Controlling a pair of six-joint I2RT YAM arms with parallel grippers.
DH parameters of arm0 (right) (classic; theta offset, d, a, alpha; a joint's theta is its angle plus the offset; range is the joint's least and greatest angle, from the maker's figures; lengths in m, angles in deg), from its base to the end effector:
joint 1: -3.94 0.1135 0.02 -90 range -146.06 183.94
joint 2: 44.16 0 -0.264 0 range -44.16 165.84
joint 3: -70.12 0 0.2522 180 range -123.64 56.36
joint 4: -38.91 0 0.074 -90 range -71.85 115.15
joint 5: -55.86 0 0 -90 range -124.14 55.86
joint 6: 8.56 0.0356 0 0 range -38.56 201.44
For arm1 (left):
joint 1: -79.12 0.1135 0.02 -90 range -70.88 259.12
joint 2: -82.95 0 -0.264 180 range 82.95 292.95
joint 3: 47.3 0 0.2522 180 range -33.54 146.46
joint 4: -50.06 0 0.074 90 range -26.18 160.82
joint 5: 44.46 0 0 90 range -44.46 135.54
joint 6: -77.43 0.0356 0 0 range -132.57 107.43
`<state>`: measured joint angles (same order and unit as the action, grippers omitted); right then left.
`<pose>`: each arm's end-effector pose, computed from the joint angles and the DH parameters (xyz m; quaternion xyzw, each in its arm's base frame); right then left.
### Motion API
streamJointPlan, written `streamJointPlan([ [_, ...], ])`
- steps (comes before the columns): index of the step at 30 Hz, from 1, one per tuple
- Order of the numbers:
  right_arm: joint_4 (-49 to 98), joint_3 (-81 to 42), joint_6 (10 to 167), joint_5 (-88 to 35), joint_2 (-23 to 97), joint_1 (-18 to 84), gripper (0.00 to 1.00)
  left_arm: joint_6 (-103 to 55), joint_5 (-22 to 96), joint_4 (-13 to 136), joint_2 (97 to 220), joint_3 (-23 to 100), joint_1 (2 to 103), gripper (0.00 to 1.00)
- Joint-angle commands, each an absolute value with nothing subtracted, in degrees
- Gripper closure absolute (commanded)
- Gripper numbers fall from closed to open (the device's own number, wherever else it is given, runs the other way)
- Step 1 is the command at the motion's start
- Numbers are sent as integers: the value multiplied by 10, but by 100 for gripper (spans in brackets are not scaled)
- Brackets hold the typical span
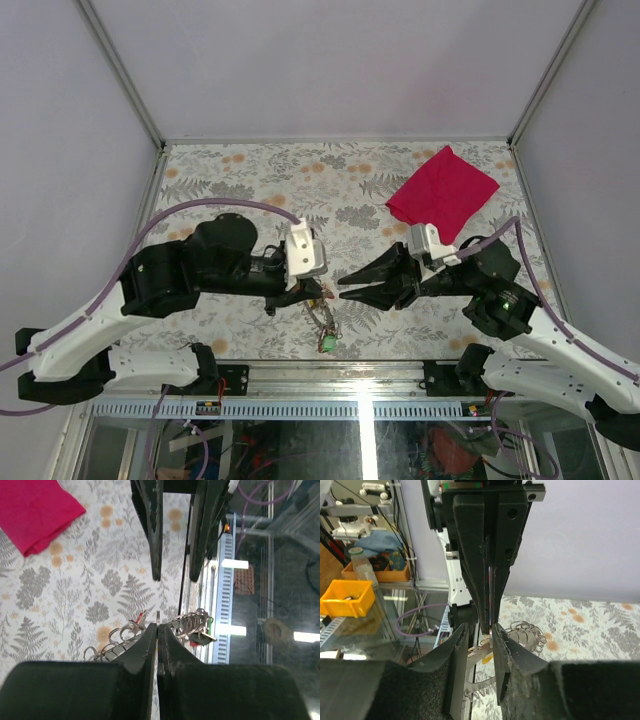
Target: Put the keys on the keyring
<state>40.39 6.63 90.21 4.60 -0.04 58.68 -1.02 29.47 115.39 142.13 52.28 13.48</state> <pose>0.0762 0.1464 0.4172 -0.4605 0.3862 0.5689 0.5614 0.0632 -0.1634 0.4581 0.5795 0.6056 -0.3471 0.4207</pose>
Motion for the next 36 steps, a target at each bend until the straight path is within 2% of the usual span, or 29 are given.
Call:
streamJointPlan([
  [1, 329, 26, 859, 66, 18, 588, 67, 19, 310, 1248, 1475, 609, 131, 100],
  [9, 347, 43, 853, 78, 46, 587, 66, 35, 334, 1333, 1529, 662, 132, 100],
  [23, 378, 54, 857, 97, 93, 588, 65, 43, 344, 1349, 1548, 688, 130, 100],
  [32, 400, 55, 864, 106, 114, 587, 67, 44, 345, 1348, 1552, 693, 129, 100],
  [36, 405, 55, 867, 106, 121, 587, 71, 44, 343, 1348, 1553, 693, 128, 100],
])
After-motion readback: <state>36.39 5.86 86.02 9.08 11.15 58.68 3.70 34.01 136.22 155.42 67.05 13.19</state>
